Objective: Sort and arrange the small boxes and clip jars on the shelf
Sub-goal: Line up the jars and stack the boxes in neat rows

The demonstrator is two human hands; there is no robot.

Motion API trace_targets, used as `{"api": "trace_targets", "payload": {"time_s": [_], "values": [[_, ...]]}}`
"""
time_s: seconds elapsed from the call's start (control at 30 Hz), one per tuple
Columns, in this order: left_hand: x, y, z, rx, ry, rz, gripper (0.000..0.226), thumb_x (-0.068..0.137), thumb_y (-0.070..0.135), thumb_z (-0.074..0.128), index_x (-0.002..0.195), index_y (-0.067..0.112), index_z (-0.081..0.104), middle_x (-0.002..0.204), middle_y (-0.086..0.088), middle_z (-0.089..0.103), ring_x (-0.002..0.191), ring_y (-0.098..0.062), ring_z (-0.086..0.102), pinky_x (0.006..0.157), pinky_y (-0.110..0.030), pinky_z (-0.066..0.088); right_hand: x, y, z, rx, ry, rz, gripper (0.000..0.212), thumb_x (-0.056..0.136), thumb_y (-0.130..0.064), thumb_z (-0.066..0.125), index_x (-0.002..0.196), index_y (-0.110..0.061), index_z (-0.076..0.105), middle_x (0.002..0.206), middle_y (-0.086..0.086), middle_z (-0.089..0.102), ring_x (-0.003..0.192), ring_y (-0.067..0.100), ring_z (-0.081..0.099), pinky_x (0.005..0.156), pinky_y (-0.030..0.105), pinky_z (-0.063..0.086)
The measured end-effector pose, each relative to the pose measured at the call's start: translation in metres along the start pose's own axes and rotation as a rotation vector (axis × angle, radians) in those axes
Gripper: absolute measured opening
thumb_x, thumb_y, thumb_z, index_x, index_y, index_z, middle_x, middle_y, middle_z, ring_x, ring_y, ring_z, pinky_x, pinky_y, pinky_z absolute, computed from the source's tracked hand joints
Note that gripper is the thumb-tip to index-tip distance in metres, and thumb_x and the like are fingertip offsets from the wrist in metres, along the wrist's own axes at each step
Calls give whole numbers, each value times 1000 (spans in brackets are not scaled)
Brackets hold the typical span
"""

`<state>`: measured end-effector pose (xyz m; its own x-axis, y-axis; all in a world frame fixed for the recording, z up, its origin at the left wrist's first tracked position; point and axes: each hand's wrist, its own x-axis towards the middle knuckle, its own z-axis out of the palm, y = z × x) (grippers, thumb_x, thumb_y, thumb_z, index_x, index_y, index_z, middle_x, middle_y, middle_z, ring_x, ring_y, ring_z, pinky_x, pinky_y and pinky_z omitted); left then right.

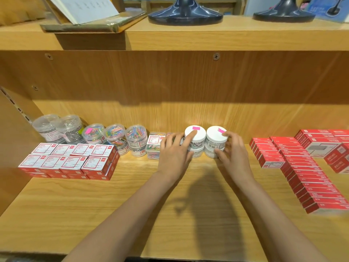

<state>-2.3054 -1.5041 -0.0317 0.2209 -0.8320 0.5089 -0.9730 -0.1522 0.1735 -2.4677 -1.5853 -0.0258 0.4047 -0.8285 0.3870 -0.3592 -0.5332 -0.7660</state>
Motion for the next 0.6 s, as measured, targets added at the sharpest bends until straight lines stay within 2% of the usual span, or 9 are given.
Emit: {"api": "trace_targets", "payload": {"time_s": [0.3, 0.4, 0.5, 0.6], "values": [[-1, -2, 2, 2, 25, 38, 66, 70, 25, 76, 130, 19, 49, 110, -7, 61, 103, -29, 56, 90, -44, 44, 0, -1, -2, -16, -46, -18, 52, 82, 1, 61, 127, -13, 40, 118, -5, 38, 116, 21, 50, 98, 44, 45], [-4, -8, -8, -47, 41, 64, 60, 78, 27, 62, 134, 16, 45, 119, -10, 57, 108, -29, 54, 94, -43, 42, 1, -4, -8, -41, -39, -18, 59, 79, -1, 67, 129, -13, 39, 118, -4, 36, 114, 20, 49, 100, 40, 43], [-15, -24, -16, -21, 57, 75, 50, 80, 25, 42, 128, 13, 49, 119, -9, 58, 106, -27, 54, 91, -39, 44, 1, -8, -12, -107, -40, -51, 56, 79, 0, 67, 128, -13, 44, 115, -4, 37, 100, 15, 51, 95, 35, 45], [-25, -39, -17, -28, 41, 115, 47, 77, 19, 41, 121, 9, 54, 120, -11, 58, 106, -28, 54, 92, -41, 42, 1, -12, -11, -162, -84, -36, 51, 80, 3, 63, 125, -13, 46, 115, -2, 38, 91, 14, 50, 93, 34, 44]]}}
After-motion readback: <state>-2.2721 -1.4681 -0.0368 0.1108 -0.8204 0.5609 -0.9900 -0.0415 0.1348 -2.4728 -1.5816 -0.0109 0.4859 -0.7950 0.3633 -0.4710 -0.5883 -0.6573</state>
